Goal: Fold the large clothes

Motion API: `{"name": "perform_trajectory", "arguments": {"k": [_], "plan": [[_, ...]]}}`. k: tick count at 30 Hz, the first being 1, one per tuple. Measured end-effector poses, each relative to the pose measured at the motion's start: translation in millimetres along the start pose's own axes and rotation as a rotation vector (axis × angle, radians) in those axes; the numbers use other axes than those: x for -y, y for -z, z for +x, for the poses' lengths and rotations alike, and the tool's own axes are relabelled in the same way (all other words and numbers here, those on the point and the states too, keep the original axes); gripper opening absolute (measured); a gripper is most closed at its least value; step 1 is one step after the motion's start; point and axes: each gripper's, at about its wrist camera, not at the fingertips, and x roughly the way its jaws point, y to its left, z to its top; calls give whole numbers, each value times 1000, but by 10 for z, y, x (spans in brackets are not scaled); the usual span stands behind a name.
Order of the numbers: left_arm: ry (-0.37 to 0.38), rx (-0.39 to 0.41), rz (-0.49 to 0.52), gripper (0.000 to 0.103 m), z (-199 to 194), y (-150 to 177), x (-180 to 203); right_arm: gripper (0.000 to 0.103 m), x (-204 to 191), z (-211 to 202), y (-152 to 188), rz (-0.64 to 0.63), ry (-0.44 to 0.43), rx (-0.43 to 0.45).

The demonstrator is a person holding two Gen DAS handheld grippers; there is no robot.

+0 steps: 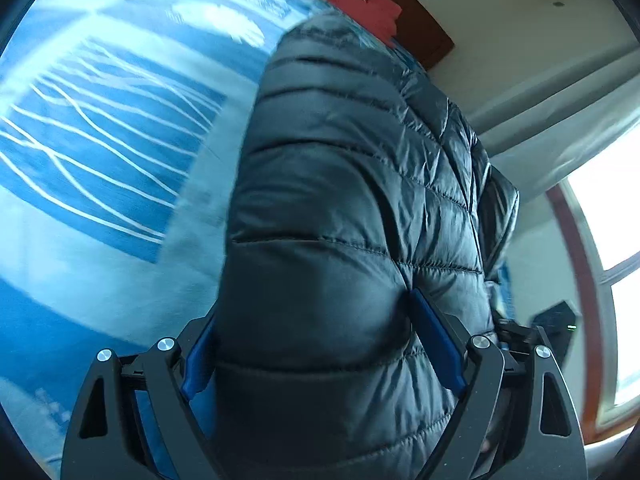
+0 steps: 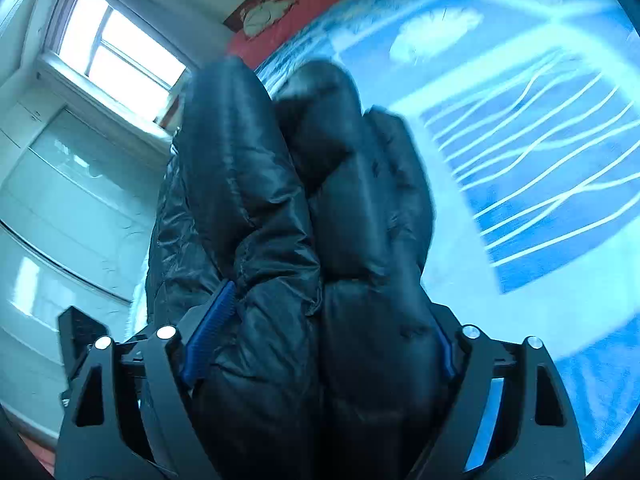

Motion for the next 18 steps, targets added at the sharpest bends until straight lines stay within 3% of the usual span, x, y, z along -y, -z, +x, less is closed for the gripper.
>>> {"name": "perform_trajectory", "arguments": {"k": [6, 11, 18], "plan": [[-209, 204, 177, 85, -584, 94, 380, 85, -513, -517, 177, -169, 156, 144], [-277, 257, 220, 85, -869, 230, 636, 85, -1016, -855, 444, -318, 282, 198], [-374, 319, 278, 85, -1127, 561, 785, 86, -1275, -1071, 679, -395, 333, 219]]}}
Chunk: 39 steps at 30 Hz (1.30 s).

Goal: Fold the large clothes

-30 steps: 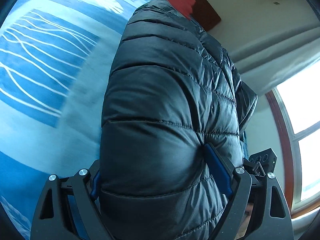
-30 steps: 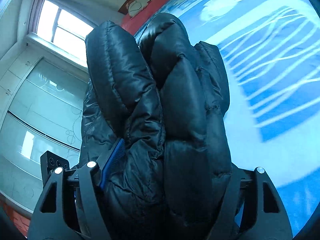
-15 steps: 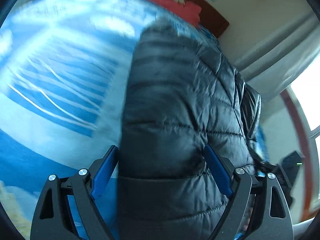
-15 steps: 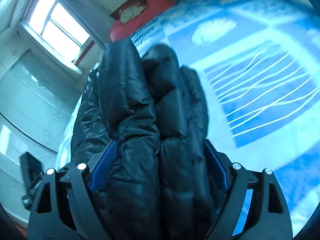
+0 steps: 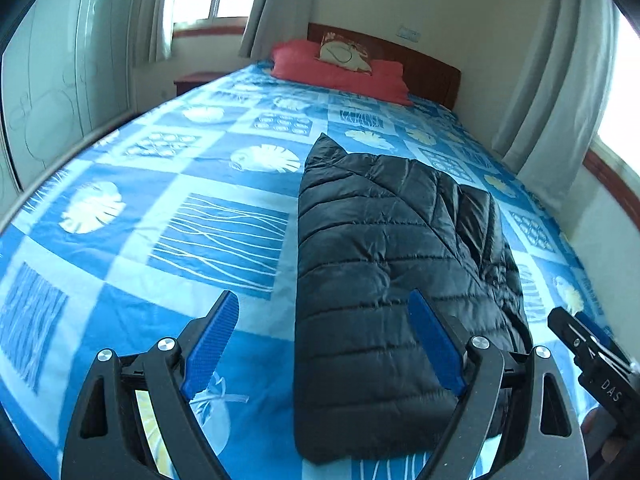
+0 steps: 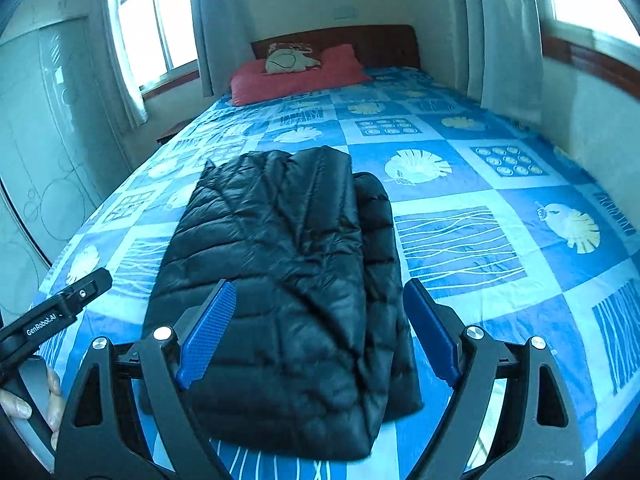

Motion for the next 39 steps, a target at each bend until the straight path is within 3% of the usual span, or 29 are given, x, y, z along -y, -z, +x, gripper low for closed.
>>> {"name": "perform_trajectory", "arguments": {"k": [4, 16, 39], "plan": [[-28, 29, 49, 85, -146, 138, 115, 86, -54, -161, 104, -25, 11, 9], [-27, 32, 69, 85, -374, 414, 249, 86, -44, -340, 338, -11, 12, -5], [-55, 86, 83, 85, -516, 413, 271, 87, -88, -422, 334, -30, 21, 6]]}}
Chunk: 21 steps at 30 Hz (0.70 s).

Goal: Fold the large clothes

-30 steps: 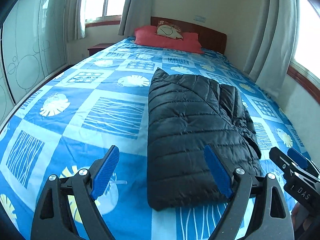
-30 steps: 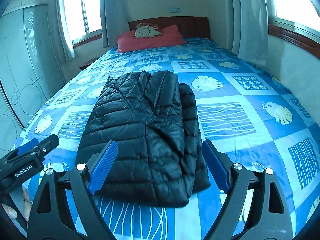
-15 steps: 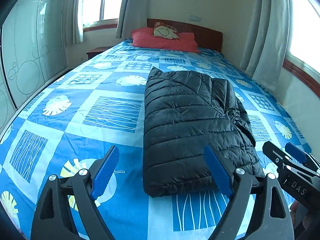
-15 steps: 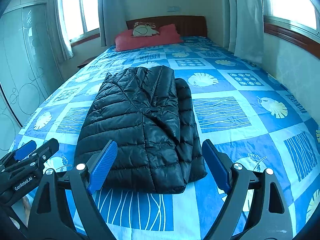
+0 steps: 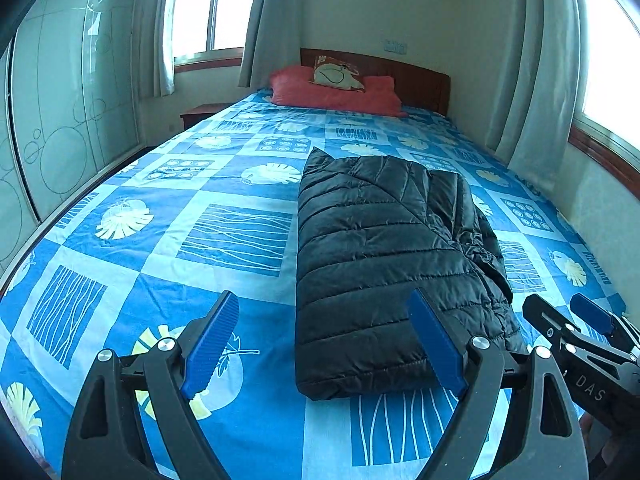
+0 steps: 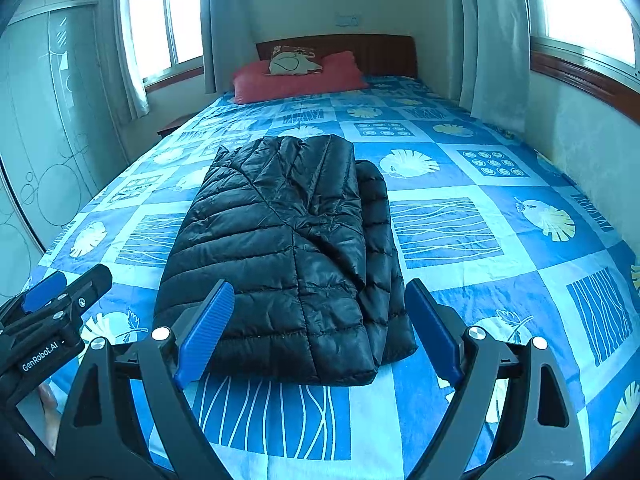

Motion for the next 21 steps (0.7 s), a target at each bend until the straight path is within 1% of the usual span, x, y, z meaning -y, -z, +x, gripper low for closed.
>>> {"name": "perform_trajectory", "arguments": {"k": [4, 9, 15, 21], "plan": [[-10, 16, 21, 85, -30, 6, 24, 87, -10, -1, 8, 0, 0, -2], [-2, 4, 19, 85, -13, -3, 26, 87, -31, -1, 36, -7, -1, -6], [-16, 10, 26, 85, -13, -24, 28, 87, -37, -4, 47, -7, 0, -7], [-7, 25, 31, 85, -27, -39, 34, 87, -5, -8, 69, -1, 2, -9]]}}
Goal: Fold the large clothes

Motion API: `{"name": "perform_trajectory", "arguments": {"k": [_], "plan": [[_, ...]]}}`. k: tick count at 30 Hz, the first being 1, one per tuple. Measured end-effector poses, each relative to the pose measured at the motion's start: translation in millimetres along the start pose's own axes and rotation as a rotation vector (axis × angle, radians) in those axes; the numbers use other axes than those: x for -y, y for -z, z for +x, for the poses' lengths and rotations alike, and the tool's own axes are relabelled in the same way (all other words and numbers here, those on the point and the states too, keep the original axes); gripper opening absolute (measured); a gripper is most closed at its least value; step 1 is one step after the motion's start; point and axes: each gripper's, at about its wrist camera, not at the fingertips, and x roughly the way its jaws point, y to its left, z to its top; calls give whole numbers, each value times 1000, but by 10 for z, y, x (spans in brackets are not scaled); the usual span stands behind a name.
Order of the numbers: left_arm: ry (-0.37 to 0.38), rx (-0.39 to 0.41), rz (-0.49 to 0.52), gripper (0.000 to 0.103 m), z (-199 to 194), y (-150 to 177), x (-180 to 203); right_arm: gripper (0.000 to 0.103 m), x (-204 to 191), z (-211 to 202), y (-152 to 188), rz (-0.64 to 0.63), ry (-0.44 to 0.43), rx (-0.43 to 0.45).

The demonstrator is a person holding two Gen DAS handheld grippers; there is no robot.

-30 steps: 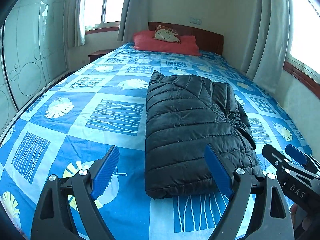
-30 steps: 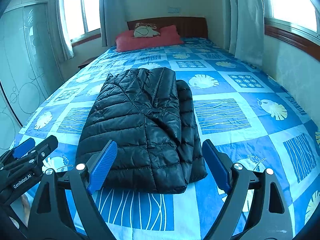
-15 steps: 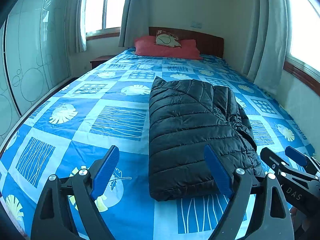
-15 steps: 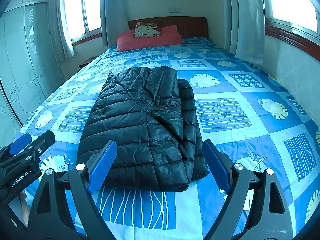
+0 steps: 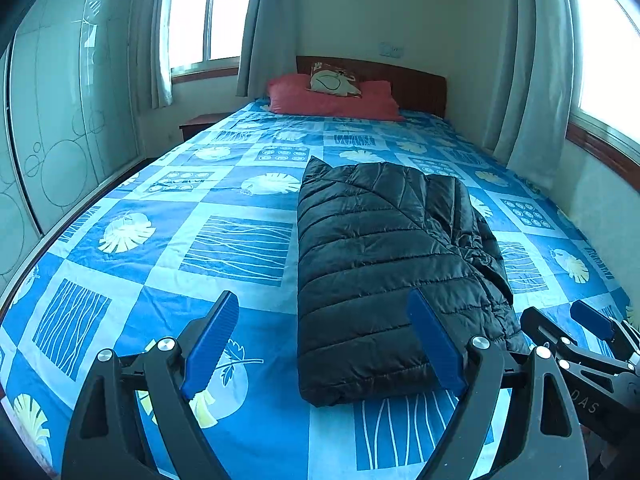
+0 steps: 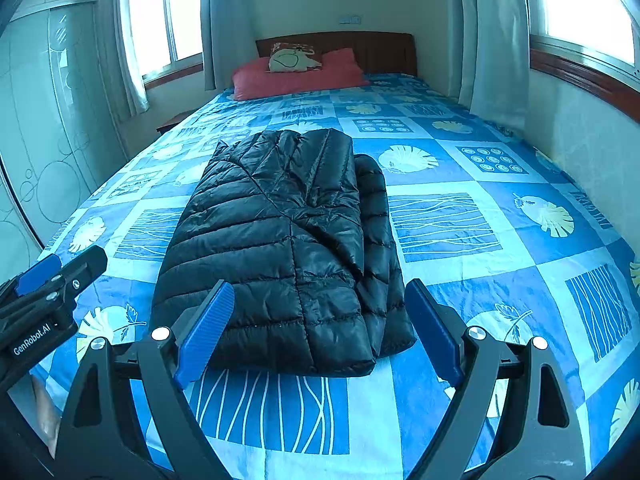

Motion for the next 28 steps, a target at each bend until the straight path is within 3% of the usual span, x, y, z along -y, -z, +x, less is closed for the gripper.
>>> {"name": "perform_trajectory", "arguments": {"k": [10, 13, 22, 27, 28], "plan": [[10, -33, 1, 87, 100, 42, 10, 87, 55, 50, 38, -5, -3, -17], [-51, -48, -7, 87, 129, 79, 3, 87, 57, 72, 59, -7, -3, -22], [-25, -8, 13, 87, 147, 81, -4, 87, 58, 133, 82, -14, 0, -33], [-57, -67, -15, 87, 334, 126, -159, 88, 203, 197, 96, -1, 19, -33], [-62, -76, -20, 87, 370, 136, -197, 92, 203, 197, 96, -1, 19, -33]]}}
